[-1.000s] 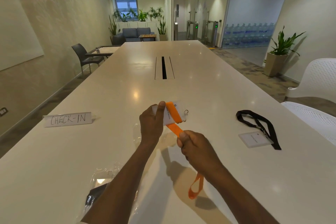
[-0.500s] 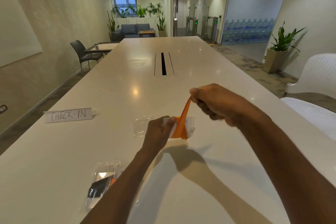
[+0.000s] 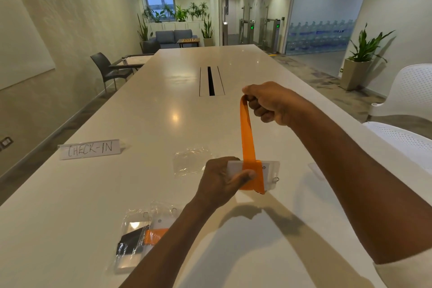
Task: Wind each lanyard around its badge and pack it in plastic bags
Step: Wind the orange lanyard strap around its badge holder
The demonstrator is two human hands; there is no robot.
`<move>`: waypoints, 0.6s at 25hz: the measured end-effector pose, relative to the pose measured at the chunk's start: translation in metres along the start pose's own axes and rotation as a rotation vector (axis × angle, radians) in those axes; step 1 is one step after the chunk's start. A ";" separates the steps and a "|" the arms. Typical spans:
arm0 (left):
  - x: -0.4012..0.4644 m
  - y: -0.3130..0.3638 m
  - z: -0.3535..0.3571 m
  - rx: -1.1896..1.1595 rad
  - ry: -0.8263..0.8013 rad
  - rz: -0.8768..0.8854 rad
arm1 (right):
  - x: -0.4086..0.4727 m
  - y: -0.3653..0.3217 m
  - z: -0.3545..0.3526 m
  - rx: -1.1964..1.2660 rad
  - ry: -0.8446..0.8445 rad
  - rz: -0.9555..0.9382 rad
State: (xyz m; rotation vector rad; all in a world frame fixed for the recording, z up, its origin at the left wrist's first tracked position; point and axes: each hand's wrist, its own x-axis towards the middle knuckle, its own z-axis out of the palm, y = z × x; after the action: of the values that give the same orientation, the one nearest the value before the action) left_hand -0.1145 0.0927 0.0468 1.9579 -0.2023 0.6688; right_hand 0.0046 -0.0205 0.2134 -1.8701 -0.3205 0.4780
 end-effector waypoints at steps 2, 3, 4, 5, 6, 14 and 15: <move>0.002 0.007 -0.002 0.009 0.041 0.006 | 0.013 0.015 0.000 0.014 -0.015 0.054; 0.004 0.011 -0.003 -0.012 0.062 0.016 | 0.018 0.024 0.000 0.023 -0.028 0.078; 0.006 0.015 -0.005 -0.044 0.078 0.035 | 0.022 0.035 0.001 0.026 -0.045 0.102; 0.008 0.017 -0.007 -0.070 0.095 0.062 | 0.025 0.045 0.002 0.020 -0.071 0.121; 0.011 0.019 -0.009 -0.076 0.112 0.091 | 0.023 0.055 0.005 -0.003 -0.095 0.130; 0.018 0.005 -0.011 -0.122 0.273 -0.066 | 0.004 0.142 0.046 -0.110 -0.258 0.067; 0.019 0.000 -0.012 -0.124 0.300 -0.108 | 0.005 0.148 0.053 -0.108 -0.230 0.056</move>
State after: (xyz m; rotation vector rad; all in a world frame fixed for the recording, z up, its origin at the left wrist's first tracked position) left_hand -0.1035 0.1052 0.0609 1.7128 0.0455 0.8476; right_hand -0.0178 -0.0242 0.0576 -1.9354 -0.4551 0.7289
